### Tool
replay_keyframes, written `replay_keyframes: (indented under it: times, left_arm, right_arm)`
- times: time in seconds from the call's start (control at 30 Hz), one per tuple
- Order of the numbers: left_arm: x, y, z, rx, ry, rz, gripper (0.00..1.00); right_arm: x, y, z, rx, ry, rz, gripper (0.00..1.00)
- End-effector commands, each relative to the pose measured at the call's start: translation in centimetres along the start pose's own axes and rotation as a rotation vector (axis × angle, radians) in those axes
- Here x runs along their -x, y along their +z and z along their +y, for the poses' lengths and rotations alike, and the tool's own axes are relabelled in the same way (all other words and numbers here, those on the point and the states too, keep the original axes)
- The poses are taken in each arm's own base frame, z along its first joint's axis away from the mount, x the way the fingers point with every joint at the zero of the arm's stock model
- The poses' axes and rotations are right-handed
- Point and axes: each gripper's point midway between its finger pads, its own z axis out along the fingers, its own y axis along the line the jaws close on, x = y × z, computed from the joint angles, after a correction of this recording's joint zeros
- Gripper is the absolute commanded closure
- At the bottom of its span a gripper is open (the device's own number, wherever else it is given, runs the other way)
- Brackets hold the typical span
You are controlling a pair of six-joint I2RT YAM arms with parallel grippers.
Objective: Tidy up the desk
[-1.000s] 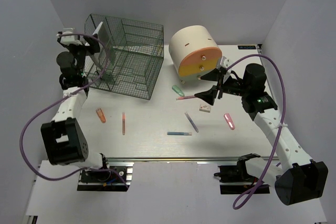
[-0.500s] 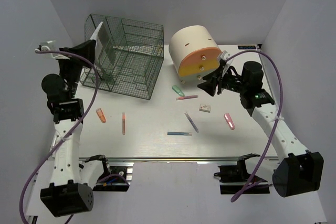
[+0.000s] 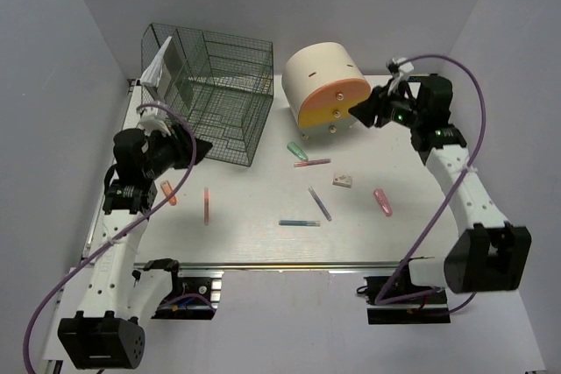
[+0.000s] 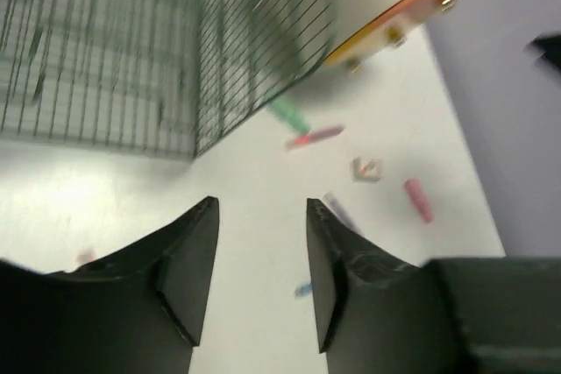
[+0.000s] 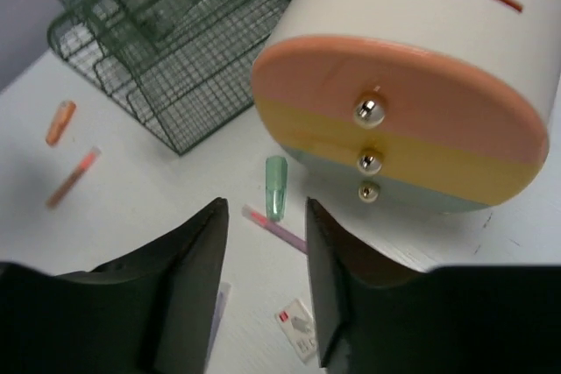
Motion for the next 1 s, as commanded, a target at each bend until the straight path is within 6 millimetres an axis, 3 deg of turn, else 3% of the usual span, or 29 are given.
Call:
replay_keyframes:
  times: [0.0, 0.1, 0.13, 0.17, 0.3, 0.43, 0.7, 0.97]
  left_arm:
    - [-4.9, -2.1, 3.8, 0.19, 0.017, 0.132, 0.44]
    - [-6.4, -3.2, 5.3, 0.267, 0.072, 0.179, 0.37]
    - [-6.3, -3.5, 6.4, 0.335, 0.067, 0.164, 0.34]
    - [-5.7, -3.7, 6.3, 0.336, 0.08, 0.13, 0.31]
    - [-6.0, -3.7, 7.1, 0.364, 0.098, 0.125, 0.22]
    - [-9.4, -2.9, 8.2, 0.333, 0.064, 0.178, 0.2]
    - [-8.7, -2.6, 7.6, 0.291, 0.077, 0.149, 0.19]
    - [-8.3, -3.4, 7.6, 0.315, 0.077, 0.112, 0.18]
  right_arm:
    - [1.7, 1.5, -1.7, -0.009, 0.049, 0.028, 0.56]
    - [1.2, 3.7, -2.7, 0.012, 0.11, 0.089, 0.59]
    - [0.7, 4.3, -2.6, 0.022, 0.126, 0.11, 0.59]
    - [0.6, 5.2, -3.1, 0.019, 0.148, 0.12, 0.6]
    - [-0.5, 7.2, -4.7, -0.048, 0.181, 0.167, 0.51]
    - [-1.1, 7.8, -5.7, -0.097, 0.187, 0.181, 0.47]
    - [-1.2, 9.3, -6.9, -0.12, 0.207, 0.171, 0.43]
    - [-0.8, 10.1, -7.3, -0.137, 0.262, 0.139, 0.52]
